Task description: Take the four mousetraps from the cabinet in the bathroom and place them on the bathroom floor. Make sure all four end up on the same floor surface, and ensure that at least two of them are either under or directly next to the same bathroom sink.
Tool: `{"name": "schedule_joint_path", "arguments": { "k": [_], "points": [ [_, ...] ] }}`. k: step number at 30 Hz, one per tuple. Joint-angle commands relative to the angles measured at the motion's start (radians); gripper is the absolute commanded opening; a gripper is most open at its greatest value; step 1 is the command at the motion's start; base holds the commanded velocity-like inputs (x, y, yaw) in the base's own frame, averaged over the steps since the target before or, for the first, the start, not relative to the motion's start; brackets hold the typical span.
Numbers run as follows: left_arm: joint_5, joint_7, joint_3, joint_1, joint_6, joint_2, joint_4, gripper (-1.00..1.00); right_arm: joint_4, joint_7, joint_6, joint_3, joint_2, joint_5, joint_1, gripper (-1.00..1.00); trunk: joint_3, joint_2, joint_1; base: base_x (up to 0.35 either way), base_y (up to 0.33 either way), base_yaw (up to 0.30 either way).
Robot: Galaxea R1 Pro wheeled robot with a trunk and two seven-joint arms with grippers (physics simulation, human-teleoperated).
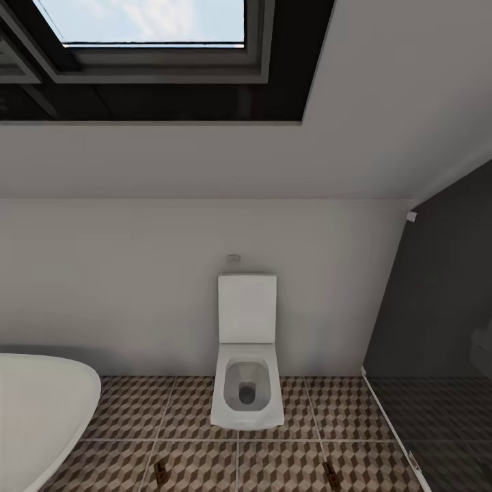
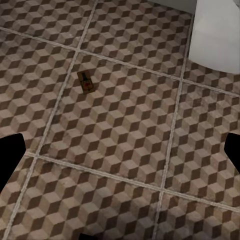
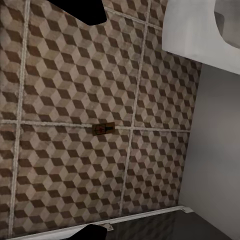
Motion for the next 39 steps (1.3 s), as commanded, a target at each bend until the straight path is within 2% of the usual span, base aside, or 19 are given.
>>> {"name": "schedule_joint_path", "arguments": {
  "k": [1,27,39],
  "points": [
    [0.007,-0.007,0.004,-0.001,-0.005,0.000,0.004,1.00,0.004,-0.002,-0.005,0.006,0.000,0.000,-0.001,1.00,0.000,-0.001,0.000,0.000,0.000,0.000],
    [0.007,-0.010,0.004,-0.001,-0.005,0.000,0.004,1.00,0.004,-0.002,-0.005,0.006,0.000,0.000,-0.001,1.00,0.000,-0.001,0.000,0.000,0.000,0.000],
    [0.007,-0.008,0.004,-0.001,-0.005,-0.010,0.004,1.00,0.003,-0.002,-0.005,0.006,0.000,0.000,-0.001,1.00,0.000,-0.001,0.000,0.000,0.000,0.000]
  ]
}}
